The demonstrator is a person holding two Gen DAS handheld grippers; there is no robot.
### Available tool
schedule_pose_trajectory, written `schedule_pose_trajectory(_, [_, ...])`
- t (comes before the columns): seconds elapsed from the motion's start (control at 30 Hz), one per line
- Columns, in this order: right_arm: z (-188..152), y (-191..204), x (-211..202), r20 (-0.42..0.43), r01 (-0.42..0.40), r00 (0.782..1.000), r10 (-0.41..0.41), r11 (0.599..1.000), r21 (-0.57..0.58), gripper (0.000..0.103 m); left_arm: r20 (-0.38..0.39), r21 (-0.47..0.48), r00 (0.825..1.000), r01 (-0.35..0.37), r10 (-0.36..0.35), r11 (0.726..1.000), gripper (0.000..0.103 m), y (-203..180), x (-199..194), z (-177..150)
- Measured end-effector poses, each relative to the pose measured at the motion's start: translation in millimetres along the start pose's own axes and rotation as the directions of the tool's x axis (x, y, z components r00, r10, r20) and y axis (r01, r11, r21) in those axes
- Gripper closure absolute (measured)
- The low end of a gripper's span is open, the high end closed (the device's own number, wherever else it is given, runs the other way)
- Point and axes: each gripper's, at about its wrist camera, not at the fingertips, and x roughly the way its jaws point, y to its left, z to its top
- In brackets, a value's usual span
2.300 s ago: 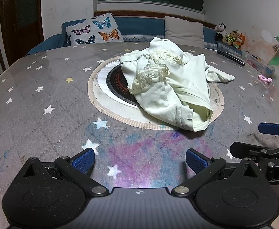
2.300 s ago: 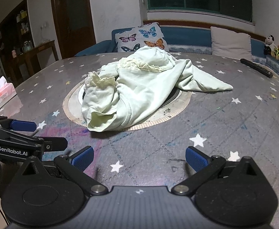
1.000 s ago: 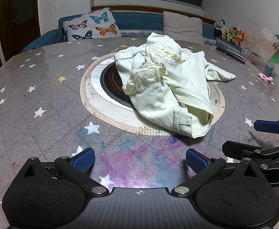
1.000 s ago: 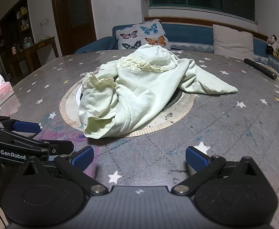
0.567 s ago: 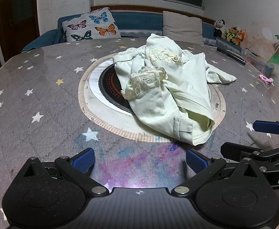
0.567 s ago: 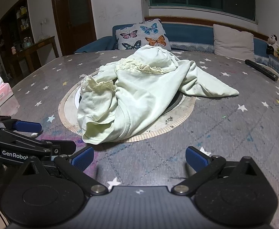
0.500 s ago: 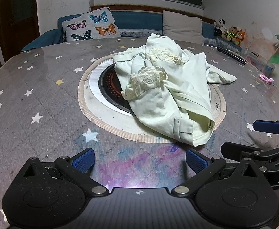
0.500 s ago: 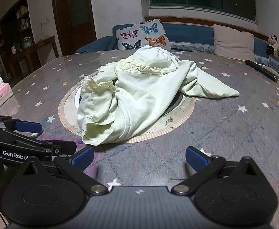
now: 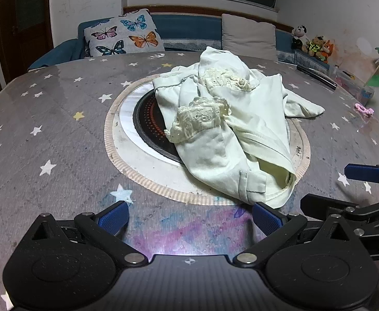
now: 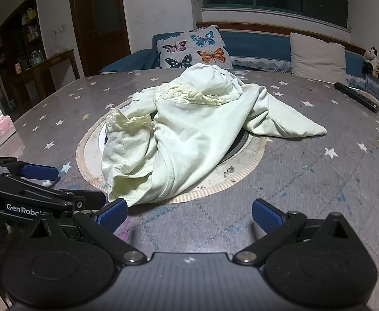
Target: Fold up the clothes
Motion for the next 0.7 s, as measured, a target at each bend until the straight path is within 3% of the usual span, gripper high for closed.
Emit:
schedule_pose_trajectory(0.5, [21,0,10,0.008,0.009,1.0,-0.009,0.999,-0.038,0.003,0.025,-0.001,1.0,-0.012,0.013,1.0,0.0,7,6,21])
schedule_pose_trajectory(0.7, [42,-6,18,0.012,0.022,1.0,-0.022,0.999,-0.033,0.005,0.036,-0.047,0.999,-0.014,0.015,0.999,0.001,19,11,39])
